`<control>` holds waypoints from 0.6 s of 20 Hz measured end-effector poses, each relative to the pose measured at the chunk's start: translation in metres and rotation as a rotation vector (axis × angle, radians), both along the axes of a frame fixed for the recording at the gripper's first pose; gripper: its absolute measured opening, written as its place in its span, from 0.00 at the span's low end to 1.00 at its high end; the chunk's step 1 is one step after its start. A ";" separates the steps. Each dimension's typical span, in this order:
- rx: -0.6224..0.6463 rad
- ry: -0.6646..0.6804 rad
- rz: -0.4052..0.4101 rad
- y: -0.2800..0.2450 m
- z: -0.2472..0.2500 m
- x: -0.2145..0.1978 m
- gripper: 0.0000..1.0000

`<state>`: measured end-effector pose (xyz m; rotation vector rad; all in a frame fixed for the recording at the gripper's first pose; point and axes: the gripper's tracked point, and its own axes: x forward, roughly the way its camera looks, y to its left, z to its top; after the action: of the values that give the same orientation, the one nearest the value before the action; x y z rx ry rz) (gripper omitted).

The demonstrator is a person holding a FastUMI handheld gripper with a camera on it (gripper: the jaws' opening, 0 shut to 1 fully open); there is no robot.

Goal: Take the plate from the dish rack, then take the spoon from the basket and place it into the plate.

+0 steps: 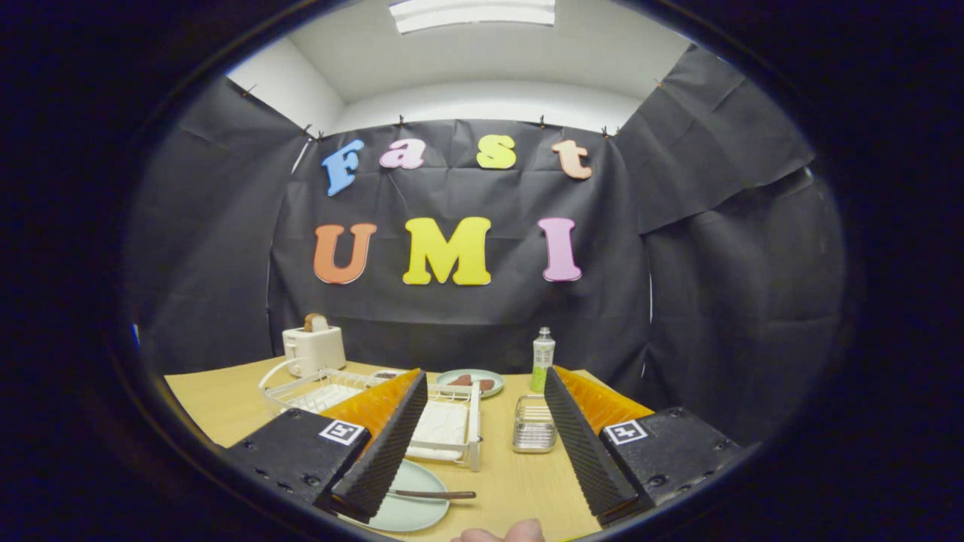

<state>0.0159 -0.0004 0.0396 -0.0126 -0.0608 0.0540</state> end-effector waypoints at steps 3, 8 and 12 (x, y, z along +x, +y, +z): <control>0.006 0.000 -0.001 0.000 -0.008 -0.010 1.00; 0.016 0.008 -0.030 -0.003 -0.017 -0.018 1.00; 0.016 -0.002 -0.050 -0.003 -0.016 -0.021 1.00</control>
<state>-0.0047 -0.0037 0.0231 0.0019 -0.0625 0.0036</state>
